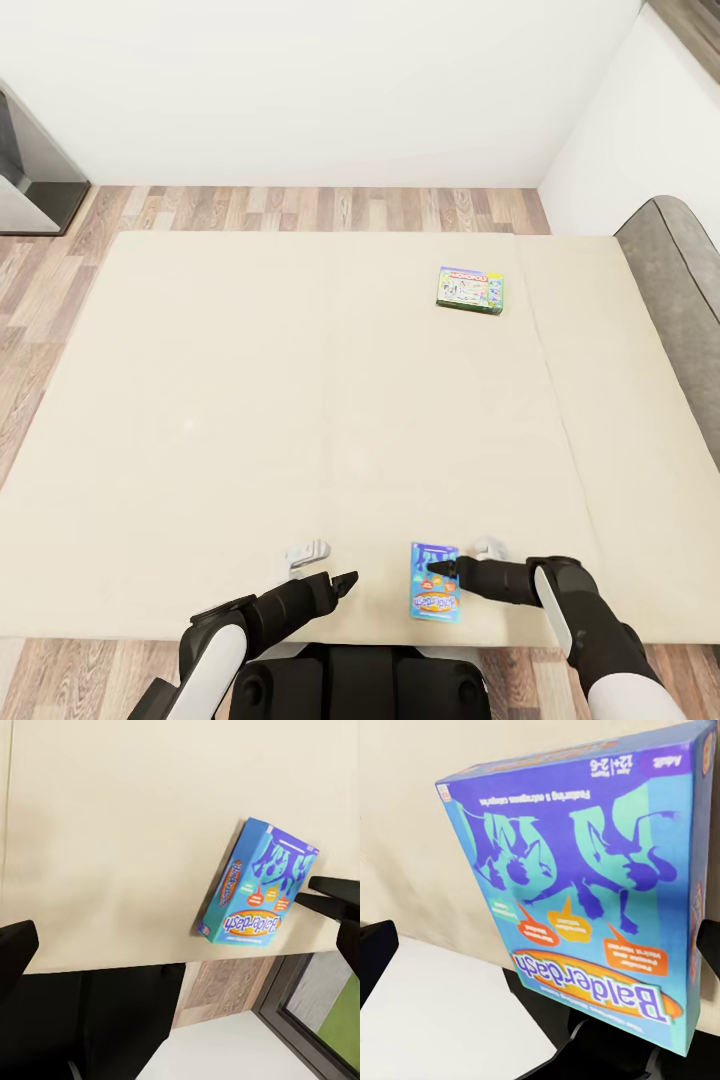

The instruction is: Put all the toys in the child's room - the three board games (two on the bed and one on the table), the two jigsaw puzzles on the table, and the tennis ball on the table - inside the toy box on the table in the child's room.

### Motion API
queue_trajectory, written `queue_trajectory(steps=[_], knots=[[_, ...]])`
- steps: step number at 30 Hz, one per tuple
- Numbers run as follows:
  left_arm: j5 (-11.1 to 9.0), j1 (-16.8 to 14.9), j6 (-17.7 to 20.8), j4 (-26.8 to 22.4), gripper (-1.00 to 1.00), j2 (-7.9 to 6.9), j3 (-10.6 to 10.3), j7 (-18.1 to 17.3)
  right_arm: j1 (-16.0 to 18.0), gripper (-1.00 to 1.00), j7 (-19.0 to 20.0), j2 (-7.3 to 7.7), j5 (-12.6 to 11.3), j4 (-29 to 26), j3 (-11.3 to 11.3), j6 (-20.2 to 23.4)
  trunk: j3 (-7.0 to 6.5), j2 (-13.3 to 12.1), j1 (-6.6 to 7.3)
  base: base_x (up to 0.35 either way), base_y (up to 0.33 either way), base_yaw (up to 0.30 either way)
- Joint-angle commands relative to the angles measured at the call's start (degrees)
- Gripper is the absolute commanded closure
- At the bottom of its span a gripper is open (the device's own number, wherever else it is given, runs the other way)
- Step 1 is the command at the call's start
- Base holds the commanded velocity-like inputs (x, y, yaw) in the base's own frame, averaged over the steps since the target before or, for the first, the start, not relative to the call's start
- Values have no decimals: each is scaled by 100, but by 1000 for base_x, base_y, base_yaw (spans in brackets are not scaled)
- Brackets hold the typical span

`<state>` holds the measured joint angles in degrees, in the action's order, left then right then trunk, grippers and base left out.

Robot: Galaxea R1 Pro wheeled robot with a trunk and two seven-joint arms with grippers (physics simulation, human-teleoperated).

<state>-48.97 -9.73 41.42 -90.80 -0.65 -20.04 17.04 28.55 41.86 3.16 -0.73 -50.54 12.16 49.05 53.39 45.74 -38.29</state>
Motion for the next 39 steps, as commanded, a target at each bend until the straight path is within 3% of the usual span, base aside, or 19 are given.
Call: queue_trajectory(steps=[1, 39], knots=[[-60, -3, 6, -7, -100, -5, -9, 57, 7, -100, 14, -3, -6, -26, 12, 51, 3, 4, -1, 0, 0, -19], [-54, -3, 6, -7, -100, -6, -9, 62, -12, -100, 12, -8, -4, -349, -10, 98, -7, 4, -1, 0, 0, -40]])
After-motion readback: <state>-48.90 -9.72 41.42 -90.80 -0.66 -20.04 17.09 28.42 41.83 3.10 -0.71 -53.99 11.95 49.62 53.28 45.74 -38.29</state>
